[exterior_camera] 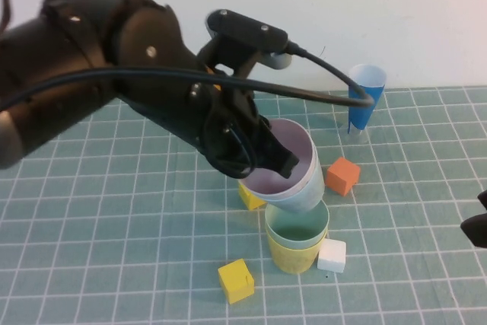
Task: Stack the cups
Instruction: Place the blue cup on the green cup
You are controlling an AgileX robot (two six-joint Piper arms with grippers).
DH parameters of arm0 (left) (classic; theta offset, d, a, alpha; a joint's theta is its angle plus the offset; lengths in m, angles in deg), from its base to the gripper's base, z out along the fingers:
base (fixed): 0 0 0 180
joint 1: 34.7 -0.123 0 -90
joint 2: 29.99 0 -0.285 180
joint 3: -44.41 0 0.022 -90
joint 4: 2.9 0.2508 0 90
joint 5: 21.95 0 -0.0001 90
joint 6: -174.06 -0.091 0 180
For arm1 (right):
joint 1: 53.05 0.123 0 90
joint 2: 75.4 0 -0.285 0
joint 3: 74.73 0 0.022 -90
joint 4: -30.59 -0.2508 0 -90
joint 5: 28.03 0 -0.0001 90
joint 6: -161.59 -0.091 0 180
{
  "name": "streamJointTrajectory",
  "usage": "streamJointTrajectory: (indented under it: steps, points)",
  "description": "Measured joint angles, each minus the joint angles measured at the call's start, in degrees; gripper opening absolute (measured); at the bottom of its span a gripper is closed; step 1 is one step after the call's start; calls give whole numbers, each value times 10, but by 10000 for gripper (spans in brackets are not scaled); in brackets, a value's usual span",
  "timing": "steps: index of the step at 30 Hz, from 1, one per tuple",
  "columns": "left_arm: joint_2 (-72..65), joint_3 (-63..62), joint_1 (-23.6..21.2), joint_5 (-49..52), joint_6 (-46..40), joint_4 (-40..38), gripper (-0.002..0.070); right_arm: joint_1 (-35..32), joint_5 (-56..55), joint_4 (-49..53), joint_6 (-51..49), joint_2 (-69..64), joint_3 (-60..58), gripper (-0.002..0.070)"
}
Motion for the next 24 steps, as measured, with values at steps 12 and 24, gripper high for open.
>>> streamJointTrajectory:
  steps: [12,24]
  points:
    - [-75,0,2,-21,8,4,25,0,4,5,-1,20,-50,272]
    - [-94,0,2,-30,10,3,60,0,-35,17,-24,61,-125,272]
